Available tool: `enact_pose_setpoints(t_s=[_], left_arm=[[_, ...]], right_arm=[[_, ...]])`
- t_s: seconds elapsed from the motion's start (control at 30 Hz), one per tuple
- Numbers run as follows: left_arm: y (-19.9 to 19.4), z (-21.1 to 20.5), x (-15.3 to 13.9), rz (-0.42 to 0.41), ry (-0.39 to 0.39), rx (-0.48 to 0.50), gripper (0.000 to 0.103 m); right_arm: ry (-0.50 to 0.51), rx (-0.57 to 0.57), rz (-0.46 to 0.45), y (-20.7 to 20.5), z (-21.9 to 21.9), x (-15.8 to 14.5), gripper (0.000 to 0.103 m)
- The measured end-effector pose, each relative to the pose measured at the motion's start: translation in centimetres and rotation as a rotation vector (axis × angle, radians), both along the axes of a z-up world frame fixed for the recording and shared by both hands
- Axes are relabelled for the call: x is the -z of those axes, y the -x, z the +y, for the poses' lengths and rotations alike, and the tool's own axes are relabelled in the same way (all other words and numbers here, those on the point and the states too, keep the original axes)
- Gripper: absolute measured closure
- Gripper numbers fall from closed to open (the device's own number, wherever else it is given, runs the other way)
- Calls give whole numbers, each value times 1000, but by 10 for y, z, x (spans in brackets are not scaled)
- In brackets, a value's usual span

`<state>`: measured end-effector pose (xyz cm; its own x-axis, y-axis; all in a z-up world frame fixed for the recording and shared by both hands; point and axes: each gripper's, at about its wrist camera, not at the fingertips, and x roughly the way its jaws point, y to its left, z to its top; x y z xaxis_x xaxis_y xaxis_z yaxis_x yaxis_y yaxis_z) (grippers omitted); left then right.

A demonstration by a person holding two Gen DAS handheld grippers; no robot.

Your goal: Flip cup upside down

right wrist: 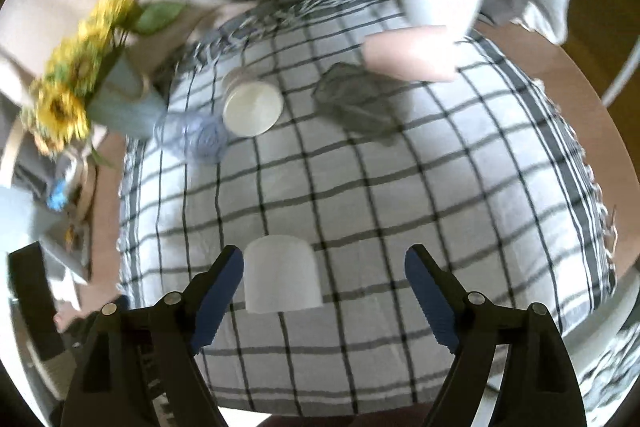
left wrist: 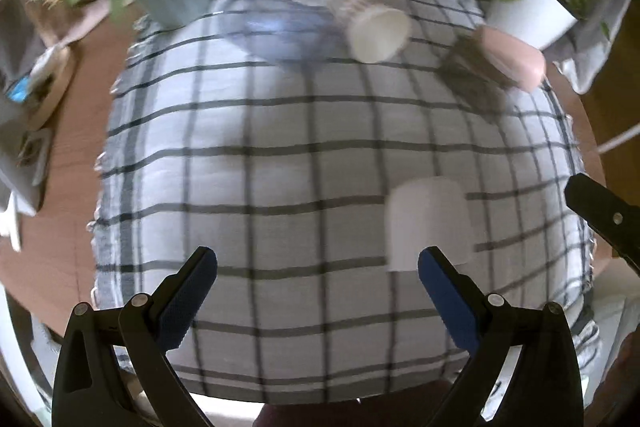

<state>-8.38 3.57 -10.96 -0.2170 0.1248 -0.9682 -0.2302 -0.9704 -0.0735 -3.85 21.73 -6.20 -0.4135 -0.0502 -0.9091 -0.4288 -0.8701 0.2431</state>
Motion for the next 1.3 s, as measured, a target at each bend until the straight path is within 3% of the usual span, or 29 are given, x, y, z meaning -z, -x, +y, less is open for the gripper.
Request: enact_pose_setpoints(t_s=[0.13, 0.37, 0.53, 0.7, 0.77, 0.83, 0.97, 1.1, 1.3], left_arm=[[11, 32, -1, -54, -28, 43, 0], [35, 78, 18, -153, 5, 105, 1], [48, 88, 40, -255, 19, 59, 2], [53, 92, 56, -316, 29, 23, 14], [54, 93, 60, -324, 49, 11, 28], [54, 91, 63, -336, 52, -5, 34], [52, 89, 58, -322, 42, -29, 37], [51, 89, 43, -255, 48, -35, 37], [48, 83, 16, -135, -8, -49, 38]], right_arm=[[18, 79, 37, -14, 25, -6, 20], [81, 158, 37, -24, 61, 2, 20], [117, 173, 23, -23, 76, 15, 20], [157, 167, 10, -18, 89, 26, 20], [157, 163, 4, -16, 92, 28, 20], [155, 155, 0, -15, 94, 30, 20], [158, 139, -11, -12, 98, 34, 20], [156, 115, -12, -10, 100, 35, 20], [138, 85, 6, -7, 99, 29, 20]])
